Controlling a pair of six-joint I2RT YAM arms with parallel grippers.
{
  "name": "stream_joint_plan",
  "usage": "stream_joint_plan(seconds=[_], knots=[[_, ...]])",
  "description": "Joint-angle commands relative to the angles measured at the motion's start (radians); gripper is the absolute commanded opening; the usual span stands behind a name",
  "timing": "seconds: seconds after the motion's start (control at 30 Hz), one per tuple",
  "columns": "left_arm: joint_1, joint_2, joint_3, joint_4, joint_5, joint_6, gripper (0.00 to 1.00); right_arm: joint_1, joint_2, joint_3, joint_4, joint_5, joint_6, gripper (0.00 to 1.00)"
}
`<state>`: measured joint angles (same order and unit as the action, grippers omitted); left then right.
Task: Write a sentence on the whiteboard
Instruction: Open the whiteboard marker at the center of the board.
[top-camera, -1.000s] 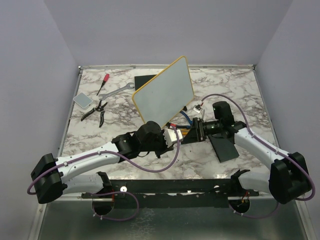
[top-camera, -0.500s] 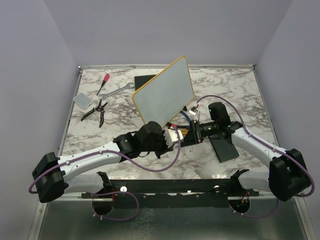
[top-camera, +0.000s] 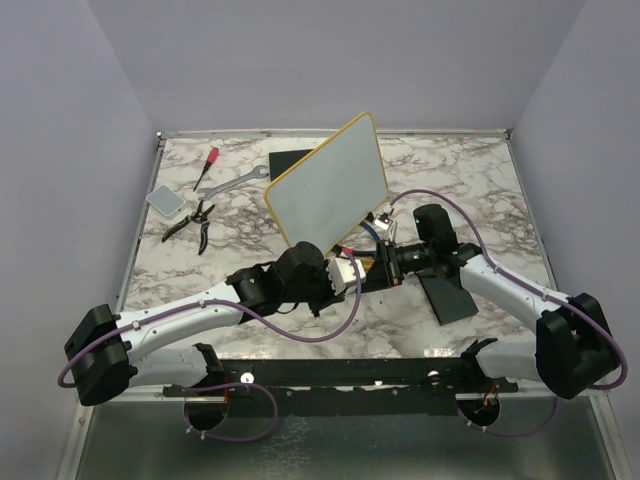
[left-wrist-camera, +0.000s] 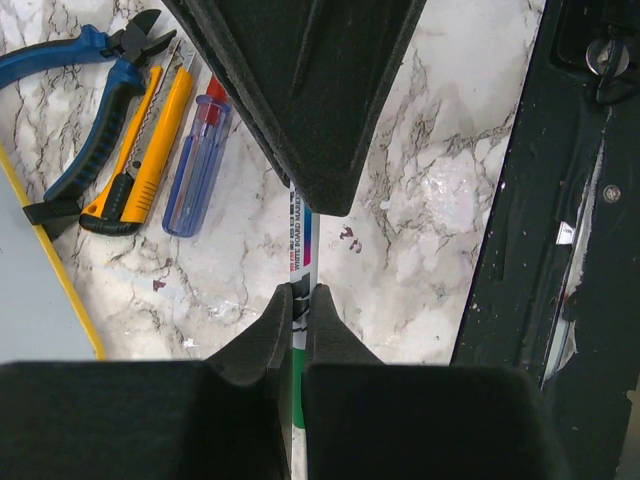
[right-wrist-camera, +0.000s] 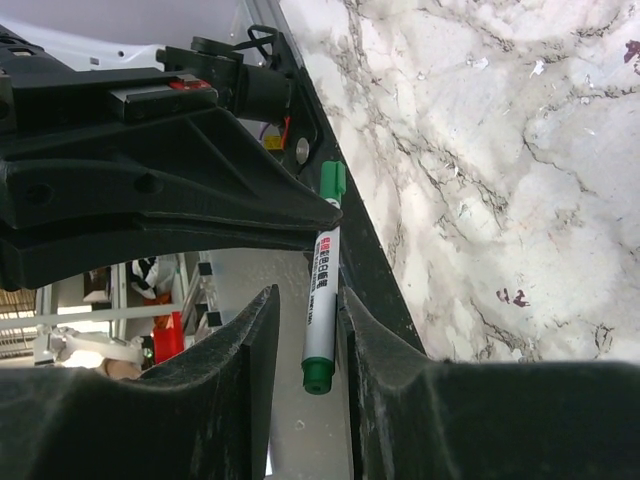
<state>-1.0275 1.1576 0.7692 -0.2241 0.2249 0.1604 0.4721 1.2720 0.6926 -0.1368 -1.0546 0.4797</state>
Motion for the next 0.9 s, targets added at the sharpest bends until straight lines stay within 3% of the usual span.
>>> stream_joint_plan(seconds=[0.0,0.2,0.33,0.4,0.63,0.73,0.87], knots=[[0.005,0.001,0.015,0.018,0.020,0.008,0.00,0.017,0.018,-0.005,0.015,-0.004,-0.001,0.30],[0.007,-0.001,0.013,0.017,0.021,0.011,0.00,0.020,0.028,-0.005,0.017,0.012,-0.007,0.20],[0.013,-0.007,0.012,0.017,0.014,0.010,0.00,0.020,0.024,-0.011,0.015,0.054,-0.018,0.01],[0.019,-0.012,0.016,0.017,0.010,0.002,0.01,0.020,0.009,-0.018,0.021,0.106,-0.024,0.00],[0.137,-0.061,0.034,0.057,0.098,-0.103,0.50,0.012,-0.100,-0.056,0.124,0.231,0.010,0.00],[0.167,-0.107,0.028,0.120,0.118,-0.196,0.61,-0.014,-0.129,-0.061,0.169,0.194,0.008,0.00],[0.188,-0.173,-0.002,0.216,0.069,-0.385,0.67,-0.083,-0.167,-0.074,0.203,0.098,0.005,0.00]])
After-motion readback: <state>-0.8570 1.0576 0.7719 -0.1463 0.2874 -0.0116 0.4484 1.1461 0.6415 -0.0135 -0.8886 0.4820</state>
